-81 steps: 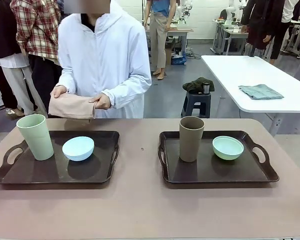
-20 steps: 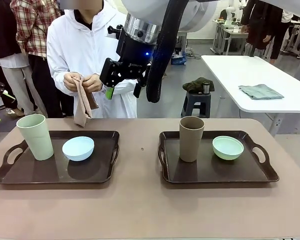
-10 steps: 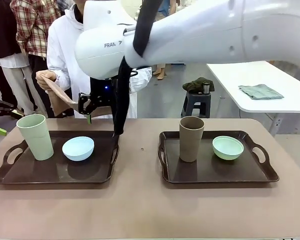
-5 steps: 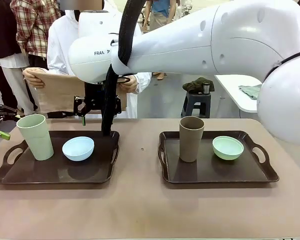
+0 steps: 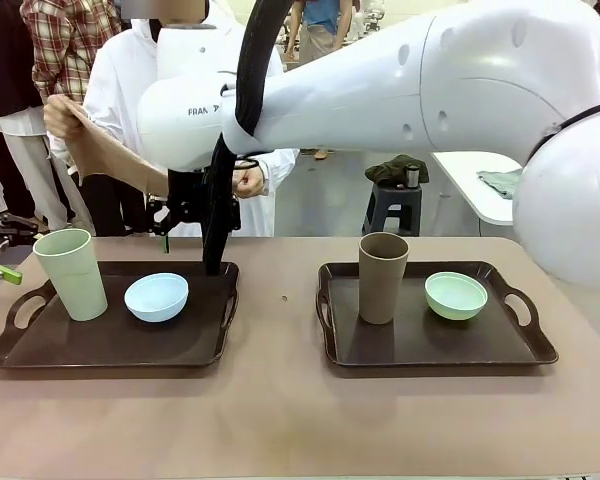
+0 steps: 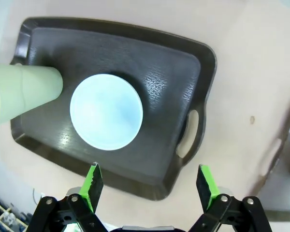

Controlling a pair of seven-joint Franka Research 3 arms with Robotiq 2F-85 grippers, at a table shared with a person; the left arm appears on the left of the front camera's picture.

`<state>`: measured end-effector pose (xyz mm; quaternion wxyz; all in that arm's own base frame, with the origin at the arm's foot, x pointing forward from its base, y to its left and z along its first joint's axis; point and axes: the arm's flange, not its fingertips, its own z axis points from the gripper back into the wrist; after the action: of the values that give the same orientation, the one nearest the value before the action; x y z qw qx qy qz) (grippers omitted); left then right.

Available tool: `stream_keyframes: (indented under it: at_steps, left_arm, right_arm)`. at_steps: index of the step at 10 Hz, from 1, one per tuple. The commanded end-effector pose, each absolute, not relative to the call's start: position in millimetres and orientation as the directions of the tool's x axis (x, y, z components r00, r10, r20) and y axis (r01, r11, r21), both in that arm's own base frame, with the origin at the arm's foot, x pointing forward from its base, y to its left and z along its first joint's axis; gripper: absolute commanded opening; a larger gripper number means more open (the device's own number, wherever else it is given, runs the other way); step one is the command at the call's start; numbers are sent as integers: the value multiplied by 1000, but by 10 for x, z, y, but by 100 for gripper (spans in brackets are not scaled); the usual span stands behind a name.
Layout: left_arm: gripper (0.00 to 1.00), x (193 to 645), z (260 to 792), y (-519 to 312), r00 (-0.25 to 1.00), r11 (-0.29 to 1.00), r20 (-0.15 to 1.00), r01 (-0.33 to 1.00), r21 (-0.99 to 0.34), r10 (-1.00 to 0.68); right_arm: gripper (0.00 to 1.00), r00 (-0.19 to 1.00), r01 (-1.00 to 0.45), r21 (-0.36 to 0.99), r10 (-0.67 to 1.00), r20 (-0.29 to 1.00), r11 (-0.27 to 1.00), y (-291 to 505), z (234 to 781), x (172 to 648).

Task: Set up a tray with a mat and arrange the tableware.
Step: Pick up the Picnic Bowl and Reusable plastic cup from the Handle tray in front of the human's position and hold them in the air.

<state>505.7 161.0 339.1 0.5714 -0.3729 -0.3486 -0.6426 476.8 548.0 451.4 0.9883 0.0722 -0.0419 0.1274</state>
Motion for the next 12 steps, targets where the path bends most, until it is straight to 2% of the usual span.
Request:
stream_keyframes:
  at_steps: [1, 3, 7, 12]
  left_arm:
    - [100, 5039, 3248, 1539, -42, -77, 906, 997, 10, -422]
    - [100, 5002, 3119, 1479, -29, -48, 913, 999, 10, -406]
    - [100, 5021, 2996, 1422, -140, 11, 928, 988, 153, -345]
    - [100, 5156, 2753, 1285, -105, -52, 934, 994, 93, -342]
  right_arm:
    - [100, 978, -193, 156, 176, 113, 969, 5497, 4252, 4769]
    - [100, 980, -190, 172, 175, 95, 967, 5503, 4086, 4773]
    - [100, 975, -215, 151, 203, 90, 965, 5613, 3786, 4777]
    - [100, 977, -198, 115, 186, 107, 973, 5735, 3520, 5006]
